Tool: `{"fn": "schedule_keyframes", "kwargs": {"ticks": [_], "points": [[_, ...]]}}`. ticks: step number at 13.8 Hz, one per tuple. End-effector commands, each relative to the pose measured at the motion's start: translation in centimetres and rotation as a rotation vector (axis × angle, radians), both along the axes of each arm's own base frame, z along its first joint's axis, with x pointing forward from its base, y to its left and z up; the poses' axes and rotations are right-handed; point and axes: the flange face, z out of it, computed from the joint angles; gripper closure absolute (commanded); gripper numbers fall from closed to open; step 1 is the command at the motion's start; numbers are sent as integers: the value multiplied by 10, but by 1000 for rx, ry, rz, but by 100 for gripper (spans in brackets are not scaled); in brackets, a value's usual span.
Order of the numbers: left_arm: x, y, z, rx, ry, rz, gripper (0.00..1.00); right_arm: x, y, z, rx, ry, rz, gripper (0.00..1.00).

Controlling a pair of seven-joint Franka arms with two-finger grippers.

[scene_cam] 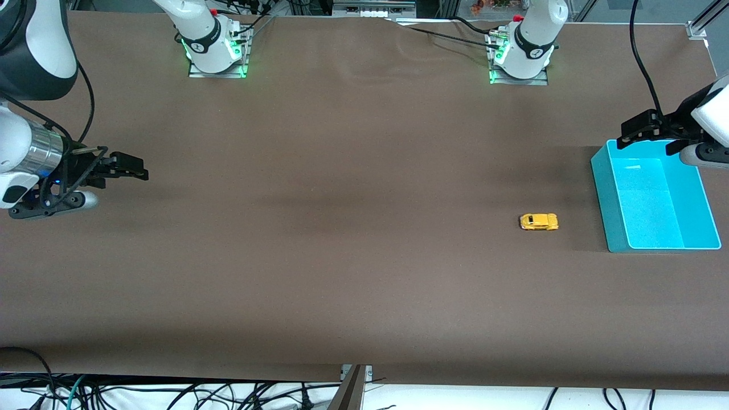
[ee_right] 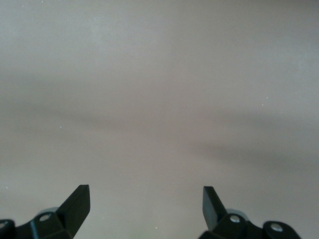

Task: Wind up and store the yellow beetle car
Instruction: 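Release the car to roll toward the cyan bin, raising the right gripper, then reach the left gripper down to the stopped car and grasp it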

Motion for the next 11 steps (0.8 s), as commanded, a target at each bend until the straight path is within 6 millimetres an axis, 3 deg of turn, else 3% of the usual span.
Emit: {"fn": "schedule_keyframes", "kwargs": {"ticks": [1,3,5,8,10,11], "points": [[3,2,6,-16,-13,0,0,-3,8,8,-34,4,0,0],[-2,8,9,-20,5,-16,0,-4,7,9,-40,9,3,0],[-1,7,16,-14,-4,-18,0,-4,4,34,-49,-11,2,0],[11,10,-10,-14,34,-16,0,-3,-24,35,-63,-13,-47,0],[19,14,-23,21,47,-18,0,-8,-28,43,-88,-23,-49,0],[28,18,-34,56,33,-28,0,-18,-24,59,-145,-52,-31,0]]}}
